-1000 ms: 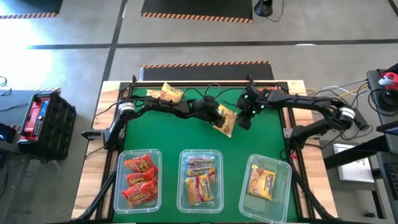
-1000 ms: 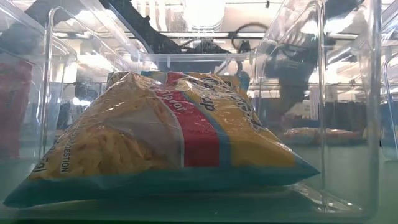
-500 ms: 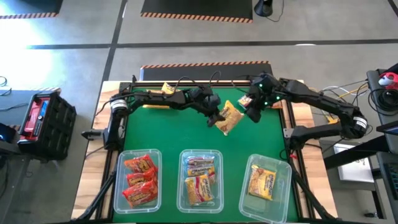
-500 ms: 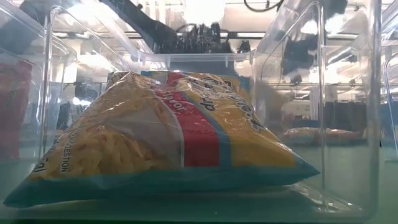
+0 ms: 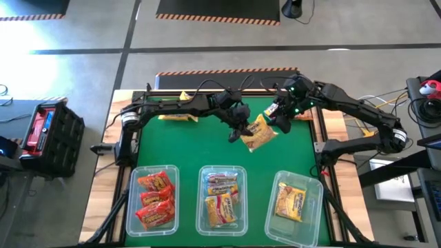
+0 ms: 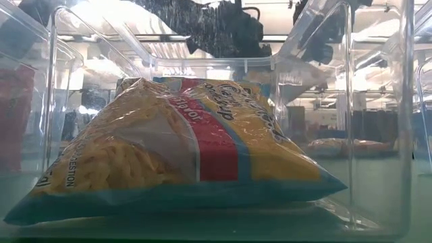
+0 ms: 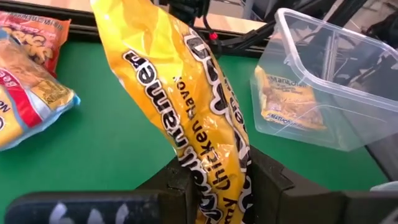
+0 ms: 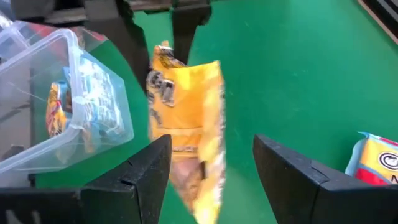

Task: Sort Maruchan noodles
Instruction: Put the yellow noodle pack into the right transparent bin

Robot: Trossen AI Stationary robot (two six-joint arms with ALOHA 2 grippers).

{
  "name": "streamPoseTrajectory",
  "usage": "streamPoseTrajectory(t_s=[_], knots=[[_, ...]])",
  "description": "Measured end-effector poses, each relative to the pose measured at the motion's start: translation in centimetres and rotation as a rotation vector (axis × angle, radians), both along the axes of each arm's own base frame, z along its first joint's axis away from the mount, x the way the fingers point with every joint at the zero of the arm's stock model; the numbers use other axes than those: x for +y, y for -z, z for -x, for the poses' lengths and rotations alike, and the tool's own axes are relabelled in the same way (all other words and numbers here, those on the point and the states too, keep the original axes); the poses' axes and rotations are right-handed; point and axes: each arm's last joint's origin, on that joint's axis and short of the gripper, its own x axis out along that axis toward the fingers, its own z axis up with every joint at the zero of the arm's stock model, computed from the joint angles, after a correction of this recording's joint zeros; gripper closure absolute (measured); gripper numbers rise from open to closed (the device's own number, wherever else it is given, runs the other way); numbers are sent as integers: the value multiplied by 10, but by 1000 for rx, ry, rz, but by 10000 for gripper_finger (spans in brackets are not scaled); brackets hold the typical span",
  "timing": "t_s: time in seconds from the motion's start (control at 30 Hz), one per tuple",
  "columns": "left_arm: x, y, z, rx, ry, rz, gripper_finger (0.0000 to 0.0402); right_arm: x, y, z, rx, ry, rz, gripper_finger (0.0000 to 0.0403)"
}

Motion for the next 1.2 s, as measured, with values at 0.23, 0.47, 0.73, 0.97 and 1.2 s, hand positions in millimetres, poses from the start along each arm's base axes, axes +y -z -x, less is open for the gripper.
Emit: streamPoseTrajectory(t_s=[0.23, 0.47, 0.73, 0.97, 1.2], knots=[[2, -2, 0, -2, -9, -36, 322, -1, 2, -2, -6, -13, 16, 186], [1, -3, -1, -21, 10, -64, 322, -6, 9, -11, 1, -38, 15, 186], [1, -4, 0, -36, 21, -82, 322, -13, 20, -28, -45, -121, -87, 186], [1, -5, 0, -41, 27, -89, 322, -16, 27, -36, -61, -160, -142, 188], [2, -7, -1, -64, 28, -101, 322, -19, 31, -42, -63, -167, -162, 188]])
